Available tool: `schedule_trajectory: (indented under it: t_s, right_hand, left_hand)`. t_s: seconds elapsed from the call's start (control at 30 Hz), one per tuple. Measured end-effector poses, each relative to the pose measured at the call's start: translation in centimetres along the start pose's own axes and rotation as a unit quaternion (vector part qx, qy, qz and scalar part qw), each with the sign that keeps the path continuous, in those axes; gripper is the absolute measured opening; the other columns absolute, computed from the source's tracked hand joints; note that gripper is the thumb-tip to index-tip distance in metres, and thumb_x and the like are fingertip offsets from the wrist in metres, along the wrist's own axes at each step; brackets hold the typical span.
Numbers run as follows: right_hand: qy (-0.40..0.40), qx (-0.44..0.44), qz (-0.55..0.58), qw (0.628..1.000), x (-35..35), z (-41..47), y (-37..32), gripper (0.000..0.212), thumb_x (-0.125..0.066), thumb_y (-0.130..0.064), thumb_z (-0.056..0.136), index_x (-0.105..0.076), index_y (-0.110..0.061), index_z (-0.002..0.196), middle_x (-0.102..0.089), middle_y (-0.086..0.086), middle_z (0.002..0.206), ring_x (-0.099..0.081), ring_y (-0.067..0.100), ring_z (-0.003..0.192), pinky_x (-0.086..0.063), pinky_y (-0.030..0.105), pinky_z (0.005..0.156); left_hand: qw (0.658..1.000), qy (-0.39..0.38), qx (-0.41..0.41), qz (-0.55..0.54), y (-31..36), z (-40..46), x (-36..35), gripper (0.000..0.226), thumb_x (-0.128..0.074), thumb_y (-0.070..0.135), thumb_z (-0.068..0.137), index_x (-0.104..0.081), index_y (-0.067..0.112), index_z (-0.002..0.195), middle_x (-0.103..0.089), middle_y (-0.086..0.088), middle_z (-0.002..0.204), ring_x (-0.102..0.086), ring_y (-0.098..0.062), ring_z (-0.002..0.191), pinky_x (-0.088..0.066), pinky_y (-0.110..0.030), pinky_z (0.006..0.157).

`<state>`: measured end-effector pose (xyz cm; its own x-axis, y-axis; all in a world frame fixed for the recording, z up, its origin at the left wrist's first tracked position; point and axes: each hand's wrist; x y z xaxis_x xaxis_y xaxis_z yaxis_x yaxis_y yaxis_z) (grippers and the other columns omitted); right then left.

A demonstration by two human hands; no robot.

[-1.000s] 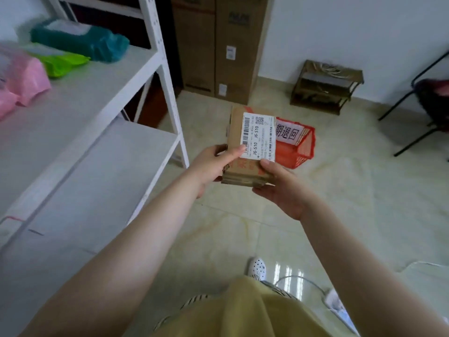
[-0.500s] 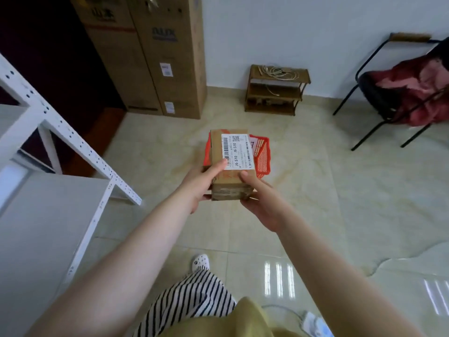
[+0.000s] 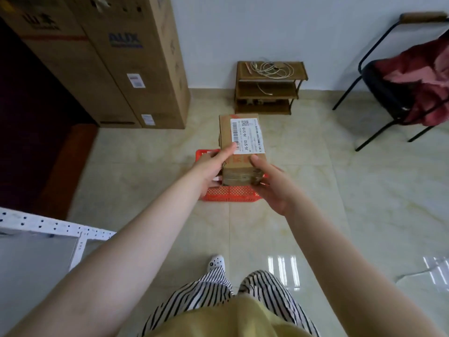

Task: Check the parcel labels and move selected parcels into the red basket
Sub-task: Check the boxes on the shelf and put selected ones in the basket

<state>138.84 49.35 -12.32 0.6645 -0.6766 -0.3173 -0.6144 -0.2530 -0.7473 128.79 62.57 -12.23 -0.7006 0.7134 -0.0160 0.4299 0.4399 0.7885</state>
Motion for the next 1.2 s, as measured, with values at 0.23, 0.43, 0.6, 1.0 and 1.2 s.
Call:
schedule_trajectory:
  t_s: [0.23, 0.43, 0.6, 1.0, 1.2]
  right_hand:
    - [0.024, -0.026, 0.019, 0.999, 0.7, 12.2, -4.0, 0.055, -0.075, -0.029, 0.085, -0.056, -0.011, 0.133, -0.073, 0.006, 0.114, -0.072, 0.015, 0.098, -0.059, 0.029, 0.085]
    - [0.047, -0.047, 0.004, 0.998, 1.4, 25.2, -2.8, 0.095, -0.087, -0.046, 0.058, -0.046, -0.028, 0.142, -0.067, 0.006, 0.126, -0.066, 0.022, 0.113, -0.048, 0.043, 0.105]
    - [0.058, -0.124, 0.0, 0.991, 4.3, 33.2, 3.4, 0.074, -0.082, -0.035, 0.075, -0.049, -0.031, 0.141, -0.068, 0.008, 0.126, -0.069, 0.024, 0.11, -0.056, 0.036, 0.088]
    - [0.141, -0.196, -0.002, 0.97, 14.2, 56.3, 27.1, 0.045, -0.075, -0.03, 0.085, -0.058, -0.033, 0.127, -0.073, 0.012, 0.114, -0.07, 0.038, 0.101, -0.053, 0.06, 0.092]
    - [0.17, -0.152, -0.02, 0.973, 18.0, 64.8, 36.4, 0.049, -0.068, -0.021, 0.091, -0.054, -0.023, 0.138, -0.07, 0.006, 0.123, -0.065, 0.026, 0.117, -0.051, 0.043, 0.1]
  left_hand:
    - [0.997, 0.009, 0.072, -0.01, 4.1, 10.6, 0.6, 0.073, -0.061, 0.08, 0.062, -0.065, 0.027, 0.112, -0.069, 0.001, 0.115, -0.062, -0.021, 0.109, -0.047, -0.043, 0.098]
    - [0.982, 0.037, 0.168, -0.08, 2.2, 21.8, 1.9, 0.102, -0.071, 0.076, 0.047, -0.052, 0.02, 0.13, -0.055, -0.014, 0.13, -0.057, -0.032, 0.118, -0.053, -0.037, 0.09]
    - [0.967, 0.057, 0.194, -0.158, -4.5, 31.1, 1.4, 0.044, -0.074, 0.027, 0.081, -0.064, 0.01, 0.12, -0.074, -0.004, 0.101, -0.071, -0.014, 0.089, -0.056, -0.024, 0.078]
    - [0.946, 0.084, 0.282, -0.134, -29.2, 54.8, 1.1, 0.053, -0.088, 0.045, 0.058, -0.07, 0.021, 0.102, -0.076, -0.006, 0.101, -0.073, -0.029, 0.092, -0.054, -0.05, 0.092]
    - [0.941, 0.094, 0.291, -0.147, -40.4, 64.2, 0.8, 0.089, -0.088, 0.065, 0.035, -0.069, 0.026, 0.112, -0.076, -0.001, 0.102, -0.073, -0.027, 0.096, -0.052, -0.048, 0.094]
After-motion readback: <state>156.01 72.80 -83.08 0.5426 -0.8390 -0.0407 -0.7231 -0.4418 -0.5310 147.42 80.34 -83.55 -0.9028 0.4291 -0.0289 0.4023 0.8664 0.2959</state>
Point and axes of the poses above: each hand's wrist, its own z-axis towards the middle knuckle, its own x-axis out of the back of the hand, y = z × x
